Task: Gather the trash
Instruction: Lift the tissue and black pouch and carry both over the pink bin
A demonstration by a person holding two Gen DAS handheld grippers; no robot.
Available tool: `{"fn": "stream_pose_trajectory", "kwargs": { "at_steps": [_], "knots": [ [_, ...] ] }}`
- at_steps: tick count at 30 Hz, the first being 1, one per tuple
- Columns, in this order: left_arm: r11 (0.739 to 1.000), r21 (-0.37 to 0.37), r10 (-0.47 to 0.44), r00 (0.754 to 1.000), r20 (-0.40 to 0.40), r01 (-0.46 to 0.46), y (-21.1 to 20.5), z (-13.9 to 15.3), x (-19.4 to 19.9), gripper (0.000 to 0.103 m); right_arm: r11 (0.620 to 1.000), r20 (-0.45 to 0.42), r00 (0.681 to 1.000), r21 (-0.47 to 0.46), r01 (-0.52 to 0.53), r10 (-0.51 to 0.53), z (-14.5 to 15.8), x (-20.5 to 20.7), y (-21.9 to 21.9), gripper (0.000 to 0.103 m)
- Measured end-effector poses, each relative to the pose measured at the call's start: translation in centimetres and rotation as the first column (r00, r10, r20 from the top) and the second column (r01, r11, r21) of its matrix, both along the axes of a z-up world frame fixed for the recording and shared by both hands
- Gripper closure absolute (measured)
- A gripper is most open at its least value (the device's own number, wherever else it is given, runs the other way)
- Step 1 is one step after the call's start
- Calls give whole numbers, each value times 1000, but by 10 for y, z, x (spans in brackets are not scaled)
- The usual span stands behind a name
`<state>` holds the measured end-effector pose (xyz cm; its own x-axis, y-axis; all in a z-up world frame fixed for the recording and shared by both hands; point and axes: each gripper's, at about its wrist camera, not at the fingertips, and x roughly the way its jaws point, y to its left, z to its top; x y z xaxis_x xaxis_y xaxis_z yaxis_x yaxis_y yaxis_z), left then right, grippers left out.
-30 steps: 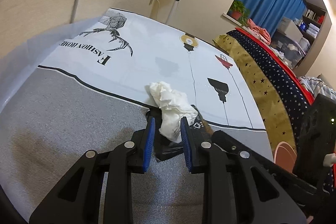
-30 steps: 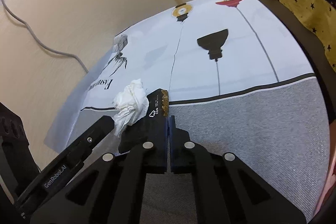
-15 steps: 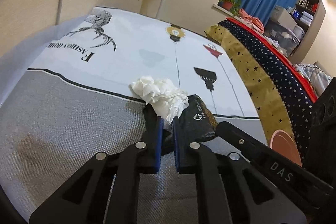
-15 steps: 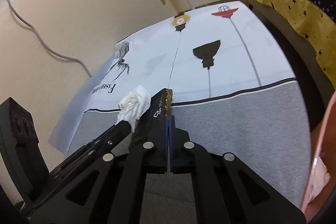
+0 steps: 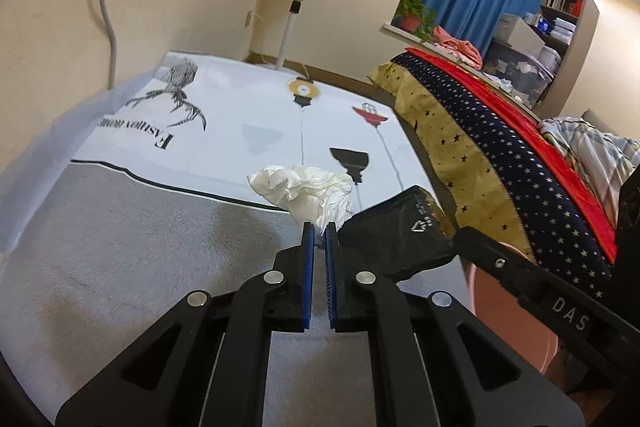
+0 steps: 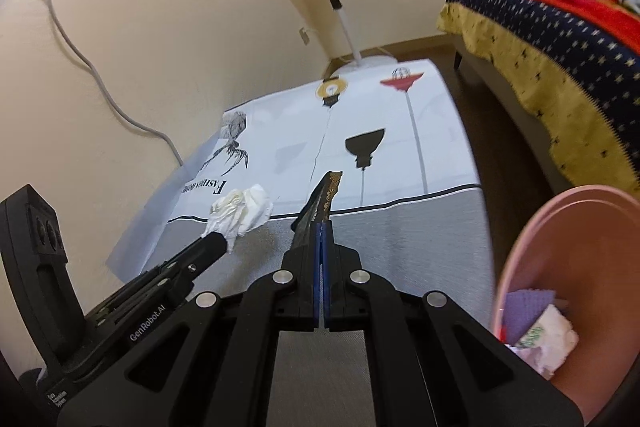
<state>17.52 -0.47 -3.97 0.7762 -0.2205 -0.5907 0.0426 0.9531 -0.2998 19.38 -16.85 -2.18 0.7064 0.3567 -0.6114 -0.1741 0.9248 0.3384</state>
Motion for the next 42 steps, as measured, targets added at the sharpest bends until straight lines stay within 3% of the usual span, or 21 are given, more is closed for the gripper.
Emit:
{"fn": "stream_pose_trajectory", "kwargs": {
  "at_steps": [10,21,30,42],
  "knots": [
    [999,14,-31,998,58,30,-12,32,-45,98,996,71,995,-52,70,-66,38,-56,-30,102],
    [995,47,-90,991,95,86,-34,49,-80,98,982,149,977,-89,168,-154,69,-111,-68,102],
    [992,59,-116,987,109,110,-48,55,-89,98,969,196,958,-88,229,-209,88,-135,-95,102],
    [981,72,-187,977,106,180,-88,50,-87,98,943,208,935,-109,314,-287,89,-146,-127,102]
  ]
}}
